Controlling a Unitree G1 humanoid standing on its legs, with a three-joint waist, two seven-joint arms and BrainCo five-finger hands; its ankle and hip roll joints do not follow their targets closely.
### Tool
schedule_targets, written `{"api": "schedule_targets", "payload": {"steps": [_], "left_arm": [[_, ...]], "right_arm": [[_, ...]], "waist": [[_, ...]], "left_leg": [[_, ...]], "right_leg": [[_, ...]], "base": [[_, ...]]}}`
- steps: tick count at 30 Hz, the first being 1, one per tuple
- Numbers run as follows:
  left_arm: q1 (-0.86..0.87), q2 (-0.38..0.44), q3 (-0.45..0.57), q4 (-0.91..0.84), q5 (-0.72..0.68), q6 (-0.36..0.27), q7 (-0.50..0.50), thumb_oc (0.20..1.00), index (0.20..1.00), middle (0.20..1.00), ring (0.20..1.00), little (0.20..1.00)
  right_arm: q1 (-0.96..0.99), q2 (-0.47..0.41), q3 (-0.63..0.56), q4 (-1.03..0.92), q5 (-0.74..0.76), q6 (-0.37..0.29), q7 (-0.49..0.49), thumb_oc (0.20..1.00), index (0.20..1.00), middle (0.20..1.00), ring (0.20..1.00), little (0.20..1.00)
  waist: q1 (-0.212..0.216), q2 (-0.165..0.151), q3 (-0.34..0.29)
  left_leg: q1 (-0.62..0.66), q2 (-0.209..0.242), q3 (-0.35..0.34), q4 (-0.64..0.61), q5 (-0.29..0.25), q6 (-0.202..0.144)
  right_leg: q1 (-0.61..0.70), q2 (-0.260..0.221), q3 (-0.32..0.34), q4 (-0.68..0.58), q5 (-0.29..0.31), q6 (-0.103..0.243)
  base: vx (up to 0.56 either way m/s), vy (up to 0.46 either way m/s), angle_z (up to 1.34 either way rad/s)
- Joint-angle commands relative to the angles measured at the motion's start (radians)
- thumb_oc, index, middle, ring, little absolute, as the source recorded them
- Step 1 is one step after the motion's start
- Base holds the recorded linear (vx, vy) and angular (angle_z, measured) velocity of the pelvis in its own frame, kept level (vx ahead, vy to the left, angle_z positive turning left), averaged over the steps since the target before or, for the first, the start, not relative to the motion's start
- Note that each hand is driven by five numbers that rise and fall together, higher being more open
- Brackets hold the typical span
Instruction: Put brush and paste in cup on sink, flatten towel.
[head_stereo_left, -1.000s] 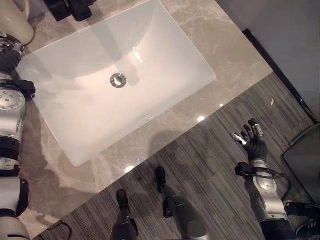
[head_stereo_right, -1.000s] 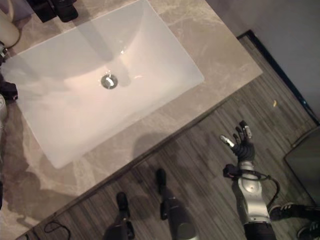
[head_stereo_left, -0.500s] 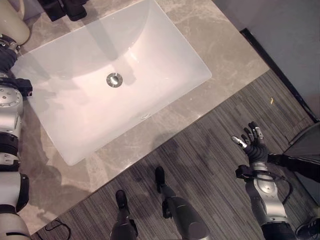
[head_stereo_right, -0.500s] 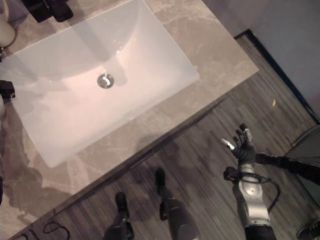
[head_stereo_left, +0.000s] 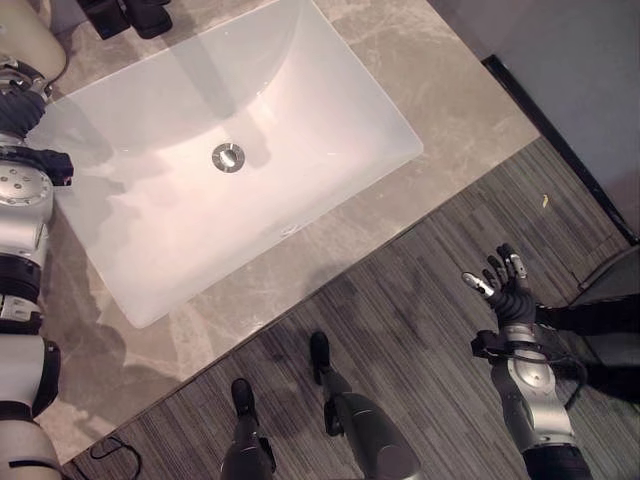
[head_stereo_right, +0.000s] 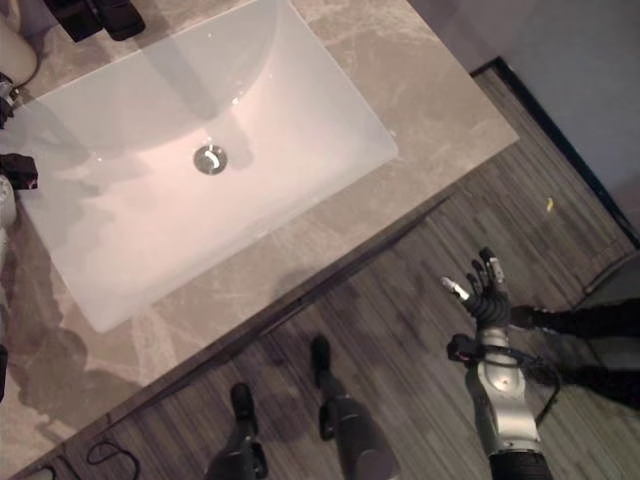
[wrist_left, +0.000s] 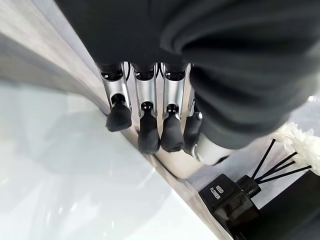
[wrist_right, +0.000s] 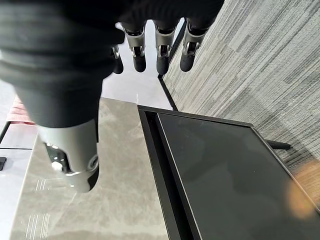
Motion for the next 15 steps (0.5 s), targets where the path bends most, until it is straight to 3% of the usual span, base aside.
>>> {"api": "schedule_targets", "payload": {"steps": [1,3,9,11,15], "left_arm": [[-0.114,-0.006,0.014,-0.005,-0.001,-0.05,-0.002,0.2,0.2,0.2,0.2,0.2],[-0.093,-0.01,0.025,-0.03,0.01,-0.052,0.004,0.2,0.2,0.2,0.2,0.2],[0.168,-0.085,0.199,-0.233,0.008,-0.083,0.058,0.2,0.2,0.2,0.2,0.2],[0.365,-0.167,0.303,-0.374,0.053,-0.096,0.088,0.2,0.2,0.2,0.2,0.2],[0.575,-0.294,0.39,-0.516,0.088,-0.103,0.094,0.2,0.2,0.2,0.2,0.2]], "right_arm": [[-0.006,-0.042,-0.059,-0.057,0.016,-0.083,-0.001,1.0,1.0,1.0,1.0,1.0],[-0.006,-0.044,-0.06,-0.055,0.018,-0.083,-0.002,1.0,1.0,1.0,1.0,1.0],[-0.005,-0.05,-0.051,-0.05,0.012,-0.071,-0.001,1.0,1.0,1.0,1.0,1.0],[0.018,-0.043,-0.061,-0.052,-0.006,-0.059,0.006,1.0,1.0,1.0,1.0,1.0],[0.047,-0.037,-0.071,-0.052,-0.016,-0.043,0.02,1.0,1.0,1.0,1.0,1.0]], "waist": [[-0.024,0.031,-0.002],[-0.023,0.032,-0.002],[0.006,0.042,-0.016],[0.027,0.052,-0.029],[0.049,0.066,-0.049]], "left_leg": [[0.061,0.031,-0.012,0.008,-0.07,-0.007],[0.067,0.031,-0.012,0.008,-0.07,-0.008],[0.11,0.029,-0.023,0.008,-0.062,-0.011],[0.139,0.024,-0.028,0.011,-0.063,-0.008],[0.179,0.023,-0.039,0.028,-0.066,-0.007]], "right_leg": [[0.12,-0.05,-0.04,0.018,-0.231,0.157],[0.126,-0.05,-0.04,0.018,-0.233,0.157],[0.192,-0.049,-0.065,0.011,-0.254,0.144],[0.232,-0.05,-0.077,0.01,-0.268,0.136],[0.299,-0.049,-0.094,0.01,-0.296,0.12]], "base": [[0.0,0.0,0.0],[0.0,0.0,0.0],[-0.03,-0.06,0.03],[-0.03,-0.088,0.09],[0.0,-0.096,0.13]]}}
